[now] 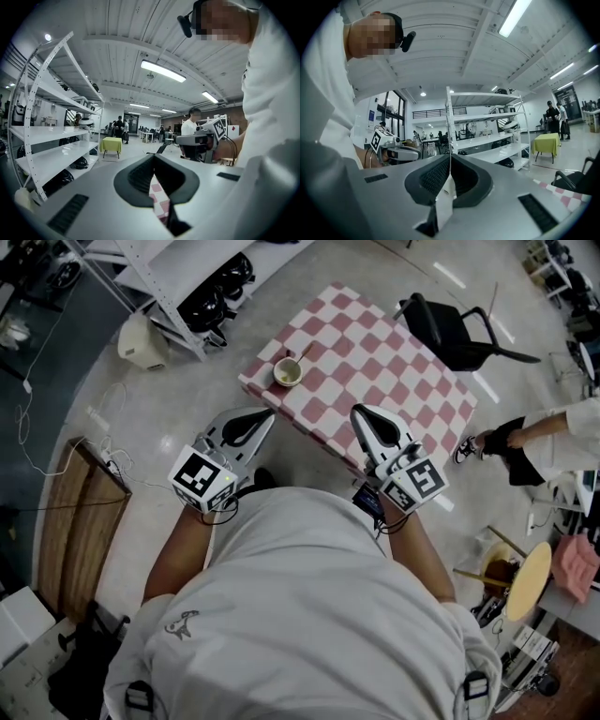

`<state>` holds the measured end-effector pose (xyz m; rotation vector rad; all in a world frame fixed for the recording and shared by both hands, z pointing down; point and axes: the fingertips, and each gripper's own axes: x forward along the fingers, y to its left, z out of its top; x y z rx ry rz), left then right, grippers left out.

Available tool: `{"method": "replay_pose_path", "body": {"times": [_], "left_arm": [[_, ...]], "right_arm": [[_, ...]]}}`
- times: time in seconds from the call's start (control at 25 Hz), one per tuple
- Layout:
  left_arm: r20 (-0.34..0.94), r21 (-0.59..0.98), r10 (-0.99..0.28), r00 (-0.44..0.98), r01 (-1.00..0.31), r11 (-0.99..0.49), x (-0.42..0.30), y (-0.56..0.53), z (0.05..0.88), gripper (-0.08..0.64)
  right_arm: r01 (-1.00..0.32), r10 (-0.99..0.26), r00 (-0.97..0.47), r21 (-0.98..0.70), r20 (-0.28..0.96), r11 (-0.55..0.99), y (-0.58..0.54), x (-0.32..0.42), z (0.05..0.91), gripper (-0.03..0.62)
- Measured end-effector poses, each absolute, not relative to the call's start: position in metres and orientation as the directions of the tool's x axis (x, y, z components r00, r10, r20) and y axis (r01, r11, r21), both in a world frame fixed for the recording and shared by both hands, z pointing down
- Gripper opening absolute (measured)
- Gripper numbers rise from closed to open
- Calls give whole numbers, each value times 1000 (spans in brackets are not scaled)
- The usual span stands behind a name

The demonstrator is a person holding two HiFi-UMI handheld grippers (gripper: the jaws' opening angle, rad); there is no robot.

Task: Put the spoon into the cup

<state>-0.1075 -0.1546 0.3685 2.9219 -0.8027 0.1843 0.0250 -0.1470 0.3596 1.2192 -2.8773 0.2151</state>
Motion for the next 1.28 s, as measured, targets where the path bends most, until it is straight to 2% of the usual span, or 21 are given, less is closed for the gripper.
{"method": "replay_pose_path", "body": {"times": [0.28, 0.52, 0.76, 1.0, 1.28], "left_arm": [[150, 91, -529, 835, -544, -834, -59, -98, 375, 14], [190, 93, -551, 812, -574, -814, -49, -46, 385, 14], [170, 79, -565, 808, -582, -809, -62, -19, 369, 14], [150, 72, -518, 842, -532, -844, -85, 12, 358, 14], [87, 88, -495, 865, -502, -861, -148, 43, 327, 14]], "right_arm": [[-674, -673, -737, -141, 60, 725, -96, 58, 371, 35], [-634, -635, -770, -178, 57, 753, -54, 59, 385, 35], [-626, -628, -776, -179, 49, 759, -23, 47, 382, 35], [-670, -673, -738, -167, 43, 724, 4, 25, 374, 35], [-706, -707, -705, -155, 59, 691, 39, -30, 371, 35]]}}
